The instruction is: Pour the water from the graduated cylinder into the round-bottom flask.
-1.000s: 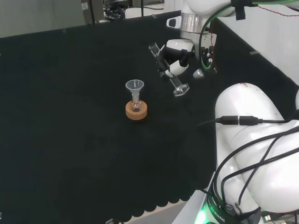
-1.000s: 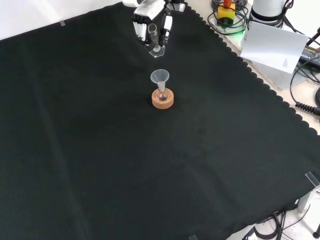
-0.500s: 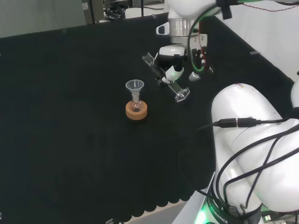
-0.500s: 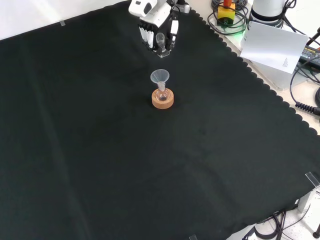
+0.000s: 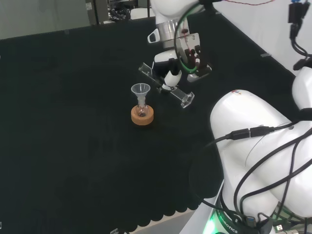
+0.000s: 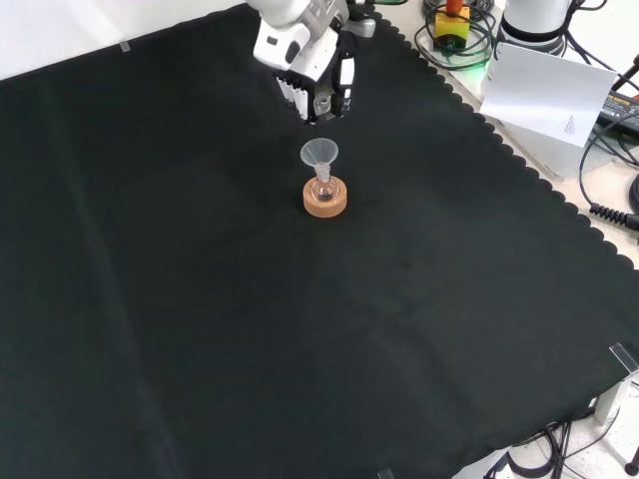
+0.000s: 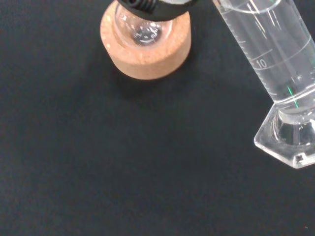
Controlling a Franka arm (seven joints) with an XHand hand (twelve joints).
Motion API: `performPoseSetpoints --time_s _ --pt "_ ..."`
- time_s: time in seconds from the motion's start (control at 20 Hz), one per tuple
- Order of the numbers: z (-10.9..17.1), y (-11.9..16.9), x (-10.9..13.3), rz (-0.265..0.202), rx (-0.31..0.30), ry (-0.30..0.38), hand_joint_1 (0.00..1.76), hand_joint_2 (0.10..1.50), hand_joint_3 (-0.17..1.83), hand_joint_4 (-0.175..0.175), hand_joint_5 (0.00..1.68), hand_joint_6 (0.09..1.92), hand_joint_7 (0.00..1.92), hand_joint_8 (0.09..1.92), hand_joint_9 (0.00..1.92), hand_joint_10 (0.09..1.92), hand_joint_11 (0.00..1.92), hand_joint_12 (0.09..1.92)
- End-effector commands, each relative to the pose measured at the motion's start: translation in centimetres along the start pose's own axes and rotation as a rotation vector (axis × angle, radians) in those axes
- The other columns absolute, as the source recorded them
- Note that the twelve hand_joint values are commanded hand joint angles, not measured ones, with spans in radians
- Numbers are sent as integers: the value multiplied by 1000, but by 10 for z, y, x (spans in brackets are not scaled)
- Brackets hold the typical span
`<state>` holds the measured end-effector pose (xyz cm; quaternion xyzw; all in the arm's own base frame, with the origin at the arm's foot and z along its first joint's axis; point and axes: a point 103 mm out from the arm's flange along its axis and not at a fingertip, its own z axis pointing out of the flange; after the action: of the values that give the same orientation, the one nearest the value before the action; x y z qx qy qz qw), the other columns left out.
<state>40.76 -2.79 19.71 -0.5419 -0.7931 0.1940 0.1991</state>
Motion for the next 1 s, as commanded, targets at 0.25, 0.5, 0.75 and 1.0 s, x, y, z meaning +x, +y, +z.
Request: performPoseSetpoints --time_s 0.25,0.5,0.75,1.0 --pt "-9 -13 -21 92 131 -53 1141 1153 -1 -170 913 1097 1167 395 1433 87 1244 786" --pt "-10 -18 -17 87 159 -62 1141 1153 -1 -169 914 1097 1170 393 1435 87 1244 785" --pt "-7 -21 -14 81 201 -71 1141 1153 -1 -169 915 1096 1172 391 1436 87 1244 785" --pt "-3 -21 -11 84 238 -84 1141 1152 -1 -167 915 1095 1175 389 1437 87 1245 784"
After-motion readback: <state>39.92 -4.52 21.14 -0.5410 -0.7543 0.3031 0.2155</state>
